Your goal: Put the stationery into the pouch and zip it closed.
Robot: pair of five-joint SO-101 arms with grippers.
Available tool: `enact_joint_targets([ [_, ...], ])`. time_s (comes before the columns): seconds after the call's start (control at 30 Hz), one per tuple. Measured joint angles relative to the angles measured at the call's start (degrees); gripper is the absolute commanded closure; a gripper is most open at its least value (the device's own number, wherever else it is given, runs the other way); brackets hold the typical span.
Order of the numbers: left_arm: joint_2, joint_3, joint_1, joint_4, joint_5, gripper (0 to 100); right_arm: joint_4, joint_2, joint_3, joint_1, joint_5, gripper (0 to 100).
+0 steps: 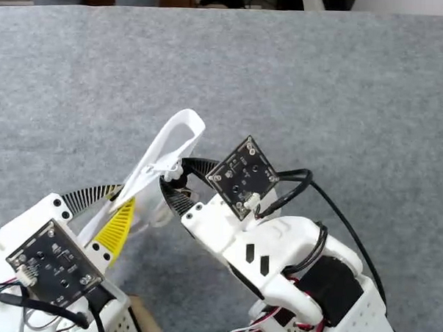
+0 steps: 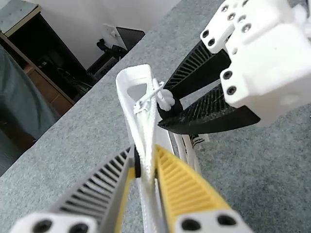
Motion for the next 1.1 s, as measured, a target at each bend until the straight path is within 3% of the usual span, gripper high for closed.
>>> enact_joint_targets([
  [0.13, 0.0, 0.0, 0.0, 0.0, 0.0, 97, 0.0, 0.0, 0.0, 0.2, 0.4, 98.6],
  [0.3, 0.0, 0.0, 0.0, 0.0, 0.0, 97, 0.3, -0.3, -0.1, 3.3, 6.5, 98.6],
  [0.57, 0.3, 1.6, 0.4, 0.0, 0.0, 97, 12.2, -5.7, -3.5, 10.5, 16.6, 98.7],
  [1.1, 1.0, 1.8, 0.6, 0.0, -0.3, 97, 20.3, -8.3, -4.0, 20.5, 23.9, 98.7],
])
